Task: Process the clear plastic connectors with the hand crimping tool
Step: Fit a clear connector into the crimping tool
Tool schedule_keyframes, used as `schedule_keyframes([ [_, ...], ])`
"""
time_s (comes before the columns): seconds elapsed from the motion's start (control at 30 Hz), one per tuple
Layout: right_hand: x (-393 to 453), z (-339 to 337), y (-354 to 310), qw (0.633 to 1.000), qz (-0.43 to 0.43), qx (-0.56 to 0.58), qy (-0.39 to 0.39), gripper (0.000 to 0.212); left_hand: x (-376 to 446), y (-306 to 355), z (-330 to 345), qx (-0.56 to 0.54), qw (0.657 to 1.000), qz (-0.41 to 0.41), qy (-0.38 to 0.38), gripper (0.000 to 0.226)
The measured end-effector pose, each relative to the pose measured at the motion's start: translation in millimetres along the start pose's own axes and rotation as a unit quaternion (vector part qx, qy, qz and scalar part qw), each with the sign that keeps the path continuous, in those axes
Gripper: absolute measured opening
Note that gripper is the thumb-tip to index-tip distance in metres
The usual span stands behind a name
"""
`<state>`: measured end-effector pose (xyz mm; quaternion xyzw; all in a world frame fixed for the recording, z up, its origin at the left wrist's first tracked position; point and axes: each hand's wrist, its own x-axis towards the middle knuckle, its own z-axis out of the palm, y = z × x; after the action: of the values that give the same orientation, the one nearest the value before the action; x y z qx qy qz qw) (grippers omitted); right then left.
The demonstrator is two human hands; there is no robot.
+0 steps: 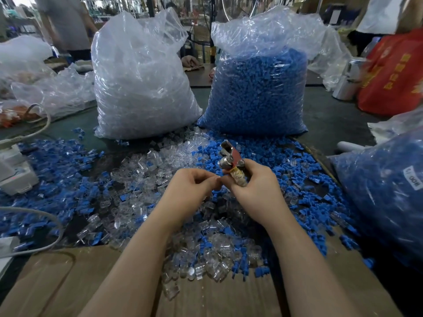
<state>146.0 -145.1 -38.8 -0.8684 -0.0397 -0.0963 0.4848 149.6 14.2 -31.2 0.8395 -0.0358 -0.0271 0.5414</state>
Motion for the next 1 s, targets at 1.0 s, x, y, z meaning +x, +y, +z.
schedule_keyframes([
  [1.0,-2,-1,-4,0.997,-0.007,0.058,0.05,0.013,1,1,-4,-0.119,0.991,-0.055,0.008,0.008],
])
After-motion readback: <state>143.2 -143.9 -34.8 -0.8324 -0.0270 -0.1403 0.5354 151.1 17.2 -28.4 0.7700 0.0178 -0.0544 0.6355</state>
